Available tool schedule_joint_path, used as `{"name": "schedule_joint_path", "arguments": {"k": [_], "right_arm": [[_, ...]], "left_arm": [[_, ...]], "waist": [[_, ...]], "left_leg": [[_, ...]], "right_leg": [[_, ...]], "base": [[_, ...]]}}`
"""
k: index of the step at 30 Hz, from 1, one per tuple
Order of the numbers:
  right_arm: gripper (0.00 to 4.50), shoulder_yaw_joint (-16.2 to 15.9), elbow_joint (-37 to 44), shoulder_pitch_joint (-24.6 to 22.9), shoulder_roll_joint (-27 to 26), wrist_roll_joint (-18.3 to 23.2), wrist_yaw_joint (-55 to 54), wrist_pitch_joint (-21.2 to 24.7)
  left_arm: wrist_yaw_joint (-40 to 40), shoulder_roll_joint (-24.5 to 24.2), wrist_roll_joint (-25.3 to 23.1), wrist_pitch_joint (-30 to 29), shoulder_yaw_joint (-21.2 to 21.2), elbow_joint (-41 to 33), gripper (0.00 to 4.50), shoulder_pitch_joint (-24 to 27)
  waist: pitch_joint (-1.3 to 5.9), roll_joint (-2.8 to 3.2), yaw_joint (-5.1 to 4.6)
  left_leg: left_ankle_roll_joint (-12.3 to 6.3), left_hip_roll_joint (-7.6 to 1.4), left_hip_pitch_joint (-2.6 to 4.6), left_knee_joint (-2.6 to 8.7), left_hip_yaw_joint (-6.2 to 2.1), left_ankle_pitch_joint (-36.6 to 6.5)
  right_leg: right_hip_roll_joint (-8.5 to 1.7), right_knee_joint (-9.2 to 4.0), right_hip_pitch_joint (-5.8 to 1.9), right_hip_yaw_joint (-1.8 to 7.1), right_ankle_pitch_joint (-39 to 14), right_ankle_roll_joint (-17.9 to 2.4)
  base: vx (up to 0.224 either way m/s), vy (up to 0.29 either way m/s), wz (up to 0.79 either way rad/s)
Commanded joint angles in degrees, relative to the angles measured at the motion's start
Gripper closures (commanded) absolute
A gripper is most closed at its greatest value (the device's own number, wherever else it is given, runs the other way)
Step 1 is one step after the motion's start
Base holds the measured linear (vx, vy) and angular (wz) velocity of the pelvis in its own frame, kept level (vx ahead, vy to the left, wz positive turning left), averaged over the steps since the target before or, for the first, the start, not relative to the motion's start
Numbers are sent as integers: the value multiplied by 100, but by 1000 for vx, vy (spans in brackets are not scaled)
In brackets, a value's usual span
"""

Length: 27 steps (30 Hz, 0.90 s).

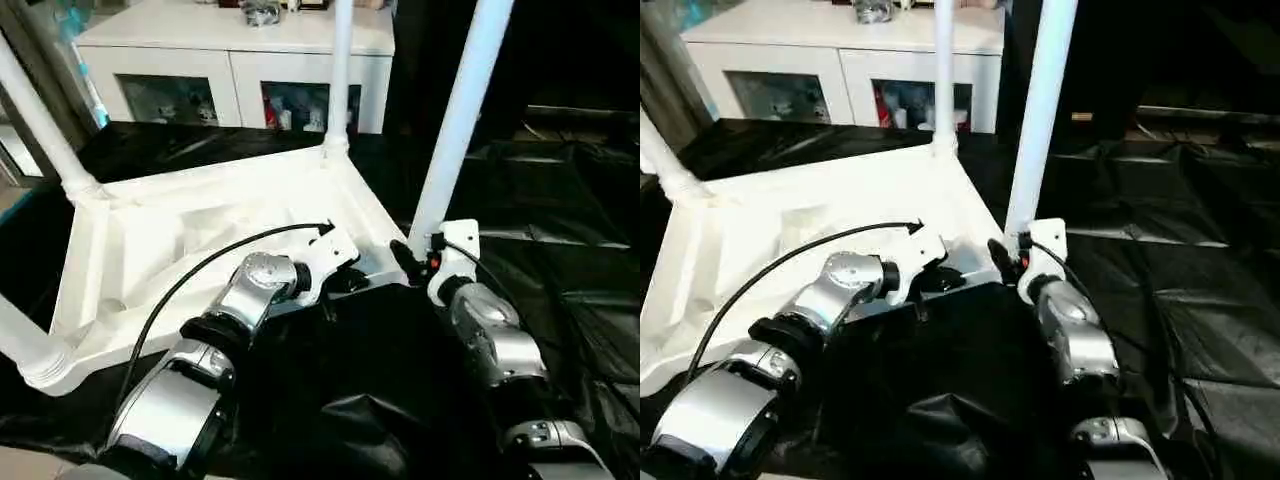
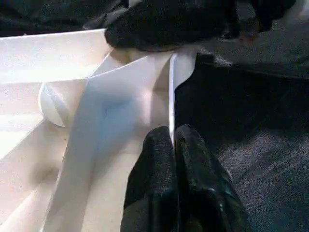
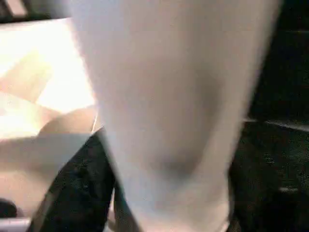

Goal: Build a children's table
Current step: Rotate leg to tighten

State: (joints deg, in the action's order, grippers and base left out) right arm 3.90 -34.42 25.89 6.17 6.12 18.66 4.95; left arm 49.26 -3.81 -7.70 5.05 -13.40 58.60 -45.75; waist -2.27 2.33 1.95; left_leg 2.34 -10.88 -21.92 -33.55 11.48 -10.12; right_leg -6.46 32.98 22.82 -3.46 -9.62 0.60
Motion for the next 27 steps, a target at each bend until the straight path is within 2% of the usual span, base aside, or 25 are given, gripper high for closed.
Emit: {"name": "schedule_joint_path", "arguments": {"k": [1, 2, 4, 6, 8, 9, 10, 12, 13, 14, 15, 16, 17, 19, 22, 24, 27], "right_arm": [[100, -624, -64, -132, -245, -28, 647, 70], [81, -642, -22, -141, -211, -9, 749, 77], [81, -619, 215, -211, -68, 195, 1156, 191], [81, -683, 432, -293, 147, 325, 1597, 228], [81, -794, 737, -438, 469, 460, 2231, 293], [81, -794, 737, -438, 469, 460, 2231, 293], [81, -843, 907, -526, 674, 501, 2592, 311], [81, -843, 907, -526, 674, 501, 2592, 311], [81, -847, 1187, -654, 1080, 647, 3304, 429], [81, -847, 1187, -654, 1080, 647, 3304, 429], [81, -847, 1209, -663, 1112, 661, 3360, 441], [81, -848, 1401, -738, 1429, 800, 3895, 556], [81, -858, 1433, -747, 1505, 827, 4011, 580], [81, -886, 1515, -769, 1702, 899, 4309, 647], [81, -936, 1566, -766, 1865, 941, 4556, 725], [96, -950, 1575, -758, 1908, 955, 4637, 753], [96, -957, 1549, -724, 1937, 980, 4732, 792]], "left_arm": [[154, 252, 137, 183, -75, -75, 450, -91], [215, 221, 151, 191, -74, -87, 450, -78], [482, 99, 200, 303, -79, -171, 450, -5], [731, -14, 253, 389, -68, -237, 450, 58], [1165, -183, 326, 468, -78, -333, 450, 145], [1165, -183, 326, 468, -78, -333, 450, 145], [1476, -300, 375, 506, -90, -406, 450, 205], [1476, -300, 375, 506, -90, -406, 450, 205], [2065, -545, 511, 449, -63, -560, 450, 296], [2065, -545, 511, 449, -63, -560, 450, 296], [2112, -565, 524, 440, -60, -573, 450, 302], [2629, -794, 651, 309, -54, -713, 450, 361], [2747, -852, 678, 287, -58, -739, 450, 373], [3053, -1005, 747, 233, -71, -804, 450, 404], [3200, -1109, 763, 219, -42, -792, 450, 396], [3212, -1137, 751, 226, -25, -772, 450, 385], [3224, -1167, 734, 220, -1, -788, 450, 387]], "waist": [[291, -64, -18], [292, -62, -16], [303, -63, -2], [309, -83, 10], [318, -76, 27], [325, -82, 36], [326, -79, 39], [331, -65, 70], [341, -77, 85], [352, -78, 111], [359, -55, 127], [356, -59, 136], [373, -69, 157], [377, -42, 183], [365, -56, 192], [354, -52, 199], [346, -59, 199]], "left_leg": [[-1, -188, 128, 508, -146, -2394], [-17, -190, 121, 511, -147, -2362], [-92, -195, 117, 506, -136, -2258], [-176, -199, 98, 498, -126, -2093], [-239, -207, 102, 482, -106, -1933], [-299, -205, 89, 472, -97, -1816], [-320, -207, 87, 466, -90, -1753], [-371, -227, 84, 456, -77, -1556], [-393, -227, 78, 448, -78, -1468], [-428, -233, 77, 438, -77, -1402], [-498, -247, 72, 421, -67, -1247], [-512, -246, 74, 424, -67, -1199], [-590, -249, 68, 404, -63, -1073], [-647, -250, 83, 387, -58, -1005], [-607, -259, 101, 391, -45, -1101], [-510, -262, 102, 405, -49, -1254], [-394, -258, 101, 419, -54, -1408]], "right_leg": [[-216, -521, -126, 144, -2499, -887], [-218, -516, -135, 145, -2454, -900], [-210, -492, -159, 151, -2193, -980], [-209, -461, -183, 153, -1956, -1071], [-220, -446, -186, 163, -1760, -1162], [-215, -433, -212, 157, -1636, -1204], [-217, -425, -209, 161, -1588, -1220], [-217, -391, -213, 152, -1414, -1316], [-208, -368, -238, 140, -1305, -1356], [-207, -346, -261, 134, -1207, -1391], [-199, -311, -235, 139, -946, -1460], [-191, -304, -244, 133, -872, -1490], [-200, -269, -265, 137, -649, -1562], [-191, -237, -244, 128, -476, -1658], [-196, -249, -227, 138, -559, -1698], [-197, -259, -226, 143, -747, -1675], [-212, -281, -228, 150, -1003, -1600]], "base": [[0, 0, 0], [0, 0, 0], [0, 0, 0], [0, 0, 0], [0, 0, 0], [0, 0, 0], [0, 0, 0], [0, 0, 0], [0, 0, 0], [0, 0, 0], [0, 0, 0], [0, 0, 0], [0, 0, 0], [0, 0, 0], [0, 0, 0], [0, 0, 0], [0, 0, 0]]}}
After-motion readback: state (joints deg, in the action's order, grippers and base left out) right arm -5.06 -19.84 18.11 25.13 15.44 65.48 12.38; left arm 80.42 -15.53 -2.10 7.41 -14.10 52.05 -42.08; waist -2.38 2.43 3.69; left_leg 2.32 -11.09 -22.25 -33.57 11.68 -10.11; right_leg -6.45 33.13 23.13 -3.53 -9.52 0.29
